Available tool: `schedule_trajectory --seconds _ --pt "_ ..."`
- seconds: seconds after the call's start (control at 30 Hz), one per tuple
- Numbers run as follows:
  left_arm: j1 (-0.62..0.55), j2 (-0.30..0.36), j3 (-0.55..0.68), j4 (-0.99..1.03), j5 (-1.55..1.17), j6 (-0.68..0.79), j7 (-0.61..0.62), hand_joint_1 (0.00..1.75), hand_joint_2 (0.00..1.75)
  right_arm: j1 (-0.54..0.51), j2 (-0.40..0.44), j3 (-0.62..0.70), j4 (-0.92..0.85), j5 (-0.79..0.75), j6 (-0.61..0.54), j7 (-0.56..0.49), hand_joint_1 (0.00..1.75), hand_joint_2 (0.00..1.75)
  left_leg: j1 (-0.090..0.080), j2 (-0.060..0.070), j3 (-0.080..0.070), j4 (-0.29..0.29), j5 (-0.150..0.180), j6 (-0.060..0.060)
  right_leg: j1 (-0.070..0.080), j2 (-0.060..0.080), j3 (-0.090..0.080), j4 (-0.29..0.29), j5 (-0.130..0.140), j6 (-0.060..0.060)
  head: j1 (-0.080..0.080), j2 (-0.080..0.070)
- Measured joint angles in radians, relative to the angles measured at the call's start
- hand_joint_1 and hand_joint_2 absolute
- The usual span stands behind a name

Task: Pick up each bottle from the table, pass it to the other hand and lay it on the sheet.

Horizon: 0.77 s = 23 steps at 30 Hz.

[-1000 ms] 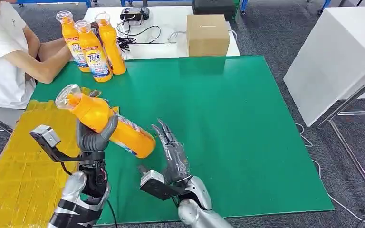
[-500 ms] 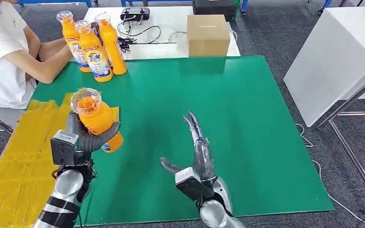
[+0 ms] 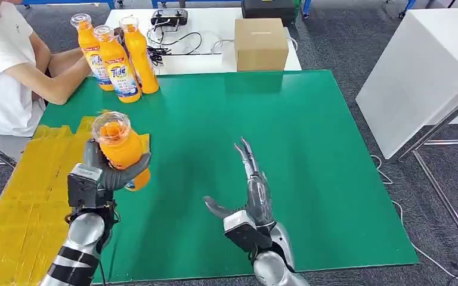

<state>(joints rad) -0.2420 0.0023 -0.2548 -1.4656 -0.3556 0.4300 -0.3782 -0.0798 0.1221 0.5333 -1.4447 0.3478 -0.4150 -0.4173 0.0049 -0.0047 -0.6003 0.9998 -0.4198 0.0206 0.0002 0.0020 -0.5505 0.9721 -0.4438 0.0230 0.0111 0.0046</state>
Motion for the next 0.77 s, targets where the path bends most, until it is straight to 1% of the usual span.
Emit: schedule_trajectory --seconds 0.03,0.07,0.13,0.2,0.23,0.27,0.37,0.47,0.5,0.57,0.63,0.77 --pt "-0.007 0.013 -0.007 0.006 -0.158 0.017 0.069 1.75 1.75 0.012 -0.005 -0.011 -0.021 -0.015 0.029 -0.003 0.0 0.0 0.0 -0.001 0.0 0.0 0.0 0.0 0.0 -0.001 0.0 0.0 0.0 0.0 0.0 0.0" --pt "-0.015 0.033 -0.01 0.018 -0.362 0.003 0.141 1.75 1.75 0.028 -0.011 -0.027 -0.051 -0.023 0.055 -0.003 0.0 0.0 0.0 -0.001 0.0 0.0 0.0 0.0 0.0 -0.001 0.0 0.0 0.0 0.0 0.0 0.0" --pt "-0.037 0.081 -0.013 0.058 -0.703 -0.074 0.267 1.75 1.75 0.061 -0.021 -0.068 -0.108 -0.021 0.088 -0.001 0.0 0.0 0.0 0.0 0.0 0.0 0.0 0.0 0.0 0.0 0.0 0.0 0.0 0.0 0.0 0.0" --pt "-0.07 0.123 -0.013 0.125 -0.887 -0.171 0.362 1.75 1.75 0.094 -0.028 -0.122 -0.165 0.003 0.116 0.01 0.0 0.0 0.0 0.001 0.0 0.0 0.0 0.0 0.0 0.001 0.0 0.0 0.0 0.0 0.0 0.0" --pt "-0.094 0.143 -0.014 0.172 -0.91 -0.227 0.385 1.75 1.75 0.106 -0.031 -0.151 -0.188 0.012 0.134 0.019 0.0 0.0 0.0 0.001 0.0 0.0 0.0 0.0 0.001 0.001 0.0 0.0 0.0 0.0 0.0 0.0" --pt "-0.118 0.164 -0.015 0.227 -0.918 -0.272 0.392 1.75 1.75 0.115 -0.034 -0.177 -0.207 0.023 0.147 0.025 0.0 1.75 0.0 0.001 0.0 0.0 0.0 0.0 0.001 0.001 0.0 0.0 0.0 0.0 0.0 0.0" --pt "-0.185 0.208 -0.029 0.386 -0.935 -0.326 0.395 1.75 1.75 0.129 -0.039 -0.234 -0.24 0.044 0.158 0.035 0.0 1.75 0.0 0.001 0.0 0.0 0.001 -0.001 0.001 0.0 0.0 0.0 0.0 0.0 0.0 0.0" --pt "-0.225 0.232 -0.04 0.533 -0.935 -0.341 0.378 1.75 1.75 0.133 -0.045 -0.272 -0.256 0.016 0.181 0.035 0.0 1.75 0.0 0.001 0.0 0.0 0.001 -0.001 0.001 0.001 0.0 0.001 0.0 0.0 0.0 0.0" --pt "-0.232 0.234 -0.044 0.572 -0.944 -0.337 0.377 1.75 1.75 0.133 -0.049 -0.28 -0.259 -0.019 0.21 0.035 0.0 1.75 0.0 0.001 0.001 0.0 0.001 -0.001 0.001 0.001 0.001 0.001 0.0 0.0 0.0 0.0" --pt "-0.259 0.237 -0.057 0.651 -0.954 -0.32 0.373 1.75 1.75 0.132 -0.059 -0.296 -0.261 -0.081 0.265 0.035 0.0 1.75 -0.001 -0.004 0.002 0.0 0.001 -0.001 0.0 -0.003 0.004 0.0 -0.001 0.0 0.0 0.0" --pt "-0.28 0.237 -0.069 0.703 -0.958 -0.311 0.373 1.75 1.75 0.13 -0.064 -0.304 -0.261 -0.096 0.276 0.034 0.0 1.75 -0.001 -0.006 0.006 -0.001 -0.001 -0.001 0.0 -0.005 0.009 0.0 -0.002 -0.001 0.0 0.0" --pt "-0.312 0.232 -0.082 0.782 -0.96 -0.305 0.374 1.75 1.75 0.128 -0.068 -0.314 -0.261 -0.101 0.288 0.034 0.0 1.75 -0.001 -0.005 0.015 -0.001 -0.003 -0.003 0.0 -0.005 0.017 -0.001 -0.004 -0.001 0.0 0.0"
